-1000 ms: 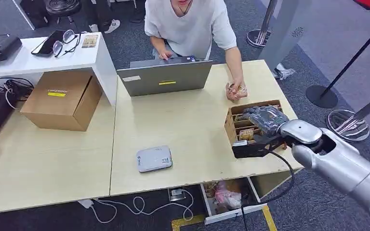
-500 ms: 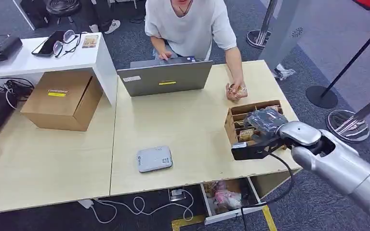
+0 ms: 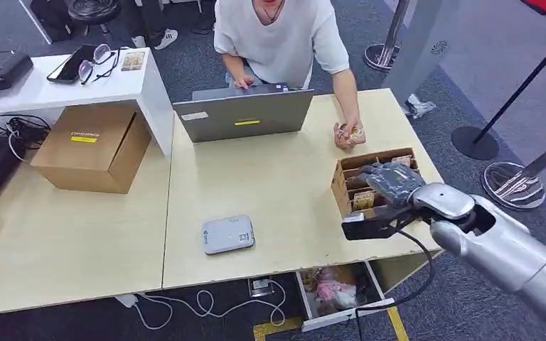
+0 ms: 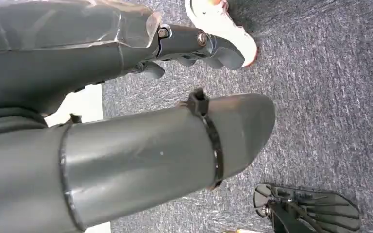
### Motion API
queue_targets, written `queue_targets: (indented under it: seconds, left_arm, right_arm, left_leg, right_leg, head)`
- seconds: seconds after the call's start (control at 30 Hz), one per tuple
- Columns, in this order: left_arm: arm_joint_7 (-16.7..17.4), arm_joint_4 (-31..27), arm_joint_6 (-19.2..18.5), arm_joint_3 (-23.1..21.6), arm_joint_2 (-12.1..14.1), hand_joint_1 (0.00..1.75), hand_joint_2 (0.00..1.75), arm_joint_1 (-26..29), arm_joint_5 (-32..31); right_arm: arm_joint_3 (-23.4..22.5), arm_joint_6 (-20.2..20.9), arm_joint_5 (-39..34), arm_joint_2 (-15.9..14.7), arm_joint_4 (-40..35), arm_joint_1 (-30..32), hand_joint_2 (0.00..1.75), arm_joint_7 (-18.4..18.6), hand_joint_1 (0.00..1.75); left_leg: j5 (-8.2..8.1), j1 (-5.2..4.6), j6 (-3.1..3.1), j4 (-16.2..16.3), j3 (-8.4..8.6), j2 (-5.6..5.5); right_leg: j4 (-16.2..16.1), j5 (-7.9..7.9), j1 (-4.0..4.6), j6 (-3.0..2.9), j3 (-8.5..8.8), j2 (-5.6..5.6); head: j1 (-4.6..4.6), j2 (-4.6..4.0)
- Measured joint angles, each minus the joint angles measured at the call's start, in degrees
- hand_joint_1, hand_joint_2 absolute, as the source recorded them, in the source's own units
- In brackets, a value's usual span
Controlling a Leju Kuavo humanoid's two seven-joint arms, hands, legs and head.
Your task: Pass the card to the sensor for recognition and then transmit it.
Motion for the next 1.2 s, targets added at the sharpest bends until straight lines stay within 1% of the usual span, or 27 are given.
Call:
queue_targets:
  seconds: [0.03,0.07,0.1,0.13,0.17,0.27,0.3,0.47,0.53,0.67,0.7,0.73,0.93,0.97,1.03,1.07,1.2]
  left_arm:
    - [0.02,0.00,-0.02,0.00,-0.02,0.00,0.00,-0.01,-0.04]
    - [0.02,0.00,-0.09,0.00,-0.02,0.00,0.00,-0.01,-0.07]
    - [0.00,0.00,-0.15,0.00,-0.02,0.00,0.00,-0.02,-0.09]
    - [0.02,0.00,-0.15,0.00,-0.02,0.00,0.00,-0.03,-0.11]
    - [0.02,0.00,-0.17,0.00,-0.02,0.00,0.00,-0.03,-0.17]
    - [0.20,0.00,-0.35,0.00,-0.02,0.00,0.00,-0.09,-0.24]
    - [0.22,0.00,-0.35,0.00,-0.02,0.00,0.00,-0.09,-0.24]
    - [0.42,0.00,-0.35,0.00,-0.02,0.00,0.00,-0.10,-0.24]
    - [0.42,0.00,-0.35,0.00,-0.02,0.00,0.00,-0.09,-0.24]
    - [0.42,0.00,-0.33,0.00,0.00,0.00,0.00,-0.09,-0.28]
    - [0.39,0.00,-0.33,0.00,0.00,0.00,0.00,-0.09,-0.31]
    - [0.39,0.00,-0.33,0.00,0.00,0.00,0.00,-0.09,-0.31]
    - [0.35,0.00,-0.02,0.00,0.00,0.00,0.00,-0.09,-0.31]
    - [0.35,0.00,0.02,0.00,0.02,0.00,0.00,-0.08,-0.28]
    - [0.35,0.00,0.04,0.00,0.02,0.00,0.00,-0.07,-0.20]
    - [0.35,0.00,0.07,0.00,0.02,0.00,0.00,-0.06,-0.11]
    - [0.35,0.00,0.22,0.02,0.02,0.00,0.00,-0.04,0.11]
  right_arm:
    - [-0.02,-0.15,0.45,0.02,0.00,0.02,1.75,-0.20,0.16]
    - [-0.07,-0.33,0.77,0.04,0.02,0.02,1.75,-0.33,0.05]
    - [-0.11,-0.63,1.31,0.11,0.06,0.03,1.75,-0.41,0.10]
    - [-0.15,-0.83,1.66,0.22,0.11,0.03,1.75,-0.53,0.10]
    - [-0.15,-0.85,1.97,0.42,0.22,0.03,1.75,-0.77,0.24]
    - [-0.15,-0.85,2.51,1.25,0.83,0.06,1.75,-1.25,0.23]
    - [-0.15,-0.90,2.66,1.66,1.09,0.06,1.75,-1.36,0.26]
    - [-0.15,-1.49,3.65,3.37,2.56,0.05,1.75,-1.57,0.26]
    - [-0.15,-1.51,3.98,3.80,3.06,0.04,1.75,-1.62,0.30]
    - [-0.15,-1.46,4.15,4.31,3.89,0.03,1.75,-1.90,0.30]
    - [-0.15,-1.46,4.15,4.39,4.04,0.03,1.75,-1.97,0.24]
    - [-0.15,-1.46,4.15,4.48,4.18,0.02,1.75,-1.97,0.24]
    - [-0.17,-1.46,4.22,4.79,4.77,-0.16,1.75,-1.84,0.44]
    - [-0.20,-1.40,4.20,4.79,4.87,-0.18,1.75,-1.70,0.38]
    - [-0.31,-1.20,4.11,4.79,5.11,-0.19,1.75,-1.68,0.38]
    - [-0.35,-1.14,4.06,4.79,5.22,-0.19,1.75,-1.68,0.33]
    - [-0.46,-1.16,3.58,4.57,5.62,-0.16,1.75,-1.40,0.35]
  left_leg:
    - [0.00,0.00,0.00,0.00,0.00,0.00]
    - [0.00,0.00,0.00,0.00,0.00,0.00]
    - [0.00,0.00,0.00,0.00,0.00,0.00]
    - [0.00,0.01,0.00,0.00,0.00,0.00]
    - [0.00,0.01,0.00,0.00,0.00,0.00]
    - [0.00,0.01,0.00,0.00,-0.01,0.00]
    - [0.00,0.01,0.00,0.00,-0.01,0.00]
    - [0.00,0.01,0.00,0.00,-0.02,-0.03]
    - [0.00,0.01,0.00,0.00,-0.02,-0.03]
    - [0.00,0.01,0.00,0.00,-0.02,-0.03]
    - [0.00,0.01,0.00,0.00,-0.02,-0.03]
    - [0.00,0.01,0.00,0.00,-0.02,-0.03]
    - [0.00,0.01,0.00,0.00,-0.02,-0.03]
    - [0.00,0.01,0.00,0.00,-0.02,-0.03]
    - [0.00,0.01,0.00,0.00,-0.02,-0.03]
    - [0.00,0.01,0.00,0.00,-0.02,-0.03]
    - [0.00,0.00,0.00,0.00,0.00,-0.03]
  right_leg:
    - [0.00,0.00,0.00,0.00,0.00,0.00]
    - [0.00,0.00,0.00,0.00,0.00,0.00]
    - [0.00,0.00,0.00,0.00,0.00,0.00]
    - [0.01,0.00,0.00,0.00,0.00,0.00]
    - [0.01,0.00,0.00,0.00,0.00,0.00]
    - [0.01,0.00,0.01,0.00,0.00,0.00]
    - [0.01,0.00,0.01,0.00,0.00,0.01]
    - [0.01,0.00,0.01,0.00,0.00,-0.02]
    - [0.01,0.00,0.01,0.00,0.00,-0.03]
    - [0.01,0.00,0.00,0.00,0.00,-0.03]
    - [0.01,0.00,0.00,0.00,0.00,-0.03]
    - [0.01,0.00,0.00,0.00,0.00,-0.03]
    - [0.01,0.00,0.00,0.00,0.00,-0.03]
    - [0.01,0.00,0.00,0.00,0.00,-0.03]
    - [0.01,0.00,0.00,0.00,0.00,-0.03]
    - [0.01,0.00,0.00,0.00,0.00,-0.02]
    - [0.01,0.00,0.00,0.00,-0.01,-0.02]
  head:
    - [0.00,0.00]
    - [0.00,0.00]
    - [0.00,0.00]
    - [0.00,0.00]
    - [0.00,0.00]
    - [0.00,0.00]
    - [0.00,0.00]
    - [0.00,0.00]
    - [0.00,0.00]
    - [0.00,0.00]
    - [0.00,0.00]
    - [0.00,0.00]
    - [0.00,0.00]
    - [0.00,0.00]
    - [0.00,0.00]
    - [0.00,0.00]
    - [0.00,0.00]
